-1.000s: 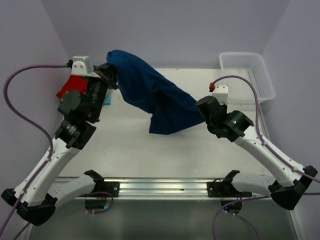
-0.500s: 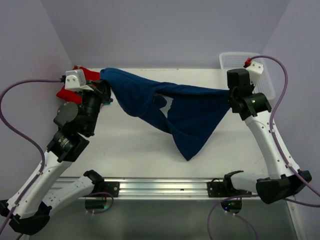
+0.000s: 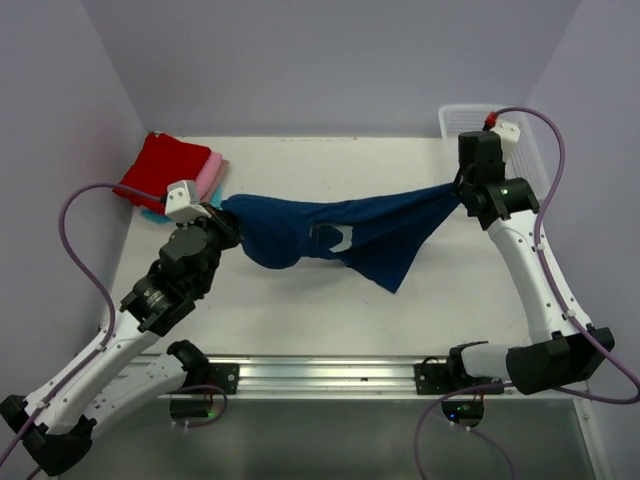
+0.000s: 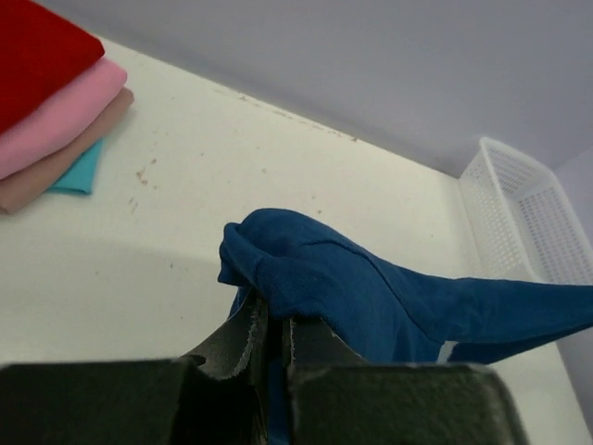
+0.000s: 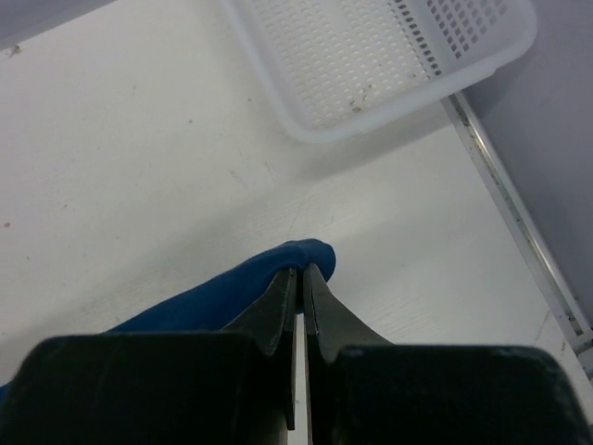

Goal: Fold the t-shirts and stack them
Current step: Flatten out the tshirt

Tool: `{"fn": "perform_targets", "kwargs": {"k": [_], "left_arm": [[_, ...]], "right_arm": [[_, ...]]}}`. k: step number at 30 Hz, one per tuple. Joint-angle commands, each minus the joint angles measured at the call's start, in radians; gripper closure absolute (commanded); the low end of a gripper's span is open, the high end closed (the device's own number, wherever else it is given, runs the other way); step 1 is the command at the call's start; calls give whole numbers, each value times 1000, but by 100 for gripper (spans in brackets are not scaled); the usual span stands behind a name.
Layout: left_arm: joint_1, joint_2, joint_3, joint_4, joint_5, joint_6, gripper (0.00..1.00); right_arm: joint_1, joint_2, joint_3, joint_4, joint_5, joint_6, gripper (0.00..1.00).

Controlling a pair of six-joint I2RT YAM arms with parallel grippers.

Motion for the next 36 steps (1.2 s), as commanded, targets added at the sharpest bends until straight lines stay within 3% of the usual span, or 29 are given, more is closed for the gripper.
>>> {"fn": "perform_targets", "kwargs": {"k": [1,5,9,13,18,23,24,25,32,34,36], "left_arm": [[-15,65,-41,94,-95,-55,100],[-3,238,-38,164,-123,-78,100],[216,337,-68,241,63,-225,100],[258,453,-80,223,42,-322,96],[335,539,-162,256,49,-460,100],[379,631,-165,316,87,-485,100],[385,645,-165,322,89,-492,93],[390,663,-166,335,84,-493,92],[424,694,-212,569,88,-450,100],[427,749,-193,592,94,-417,89],[451,806,-130,608,136,-367,58]], "right_arm": [[-4,-1,20,55,-44,-27,100],[-3,5,19,55,-58,-34,100],[-4,-1,16,53,-67,-39,100],[-3,-3,6,61,-88,-42,100],[-3,-7,-7,64,-110,-45,100],[-3,-3,-11,68,-133,-48,100],[-1,-1,-12,68,-137,-50,100],[-3,-1,-14,68,-142,-51,100],[5,-9,-24,79,-153,-59,100],[8,-6,-24,79,-164,-62,100],[11,-6,-26,81,-167,-64,100]]}}
